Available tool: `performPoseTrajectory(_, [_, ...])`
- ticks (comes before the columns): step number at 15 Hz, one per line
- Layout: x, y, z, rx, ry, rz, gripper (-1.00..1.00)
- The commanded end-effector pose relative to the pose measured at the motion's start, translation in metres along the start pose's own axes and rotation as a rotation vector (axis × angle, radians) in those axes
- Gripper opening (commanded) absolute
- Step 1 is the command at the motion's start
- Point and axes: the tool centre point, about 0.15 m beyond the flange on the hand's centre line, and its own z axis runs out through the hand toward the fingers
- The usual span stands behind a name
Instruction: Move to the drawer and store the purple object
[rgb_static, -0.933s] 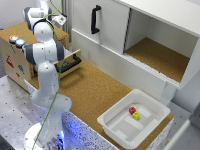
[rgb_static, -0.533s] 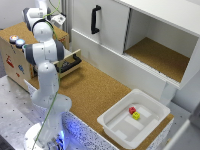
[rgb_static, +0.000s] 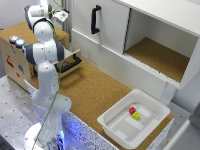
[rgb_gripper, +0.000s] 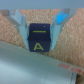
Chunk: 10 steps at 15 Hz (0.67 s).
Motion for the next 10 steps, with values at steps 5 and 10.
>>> performPoseTrajectory(5, [-0.084,-0.063,0.055,-0.033,0.103,0.302,-1.0])
performPoseTrajectory(10, [-0.077,-0.083,0.098,-0.068,0.142,0.444,-1.0])
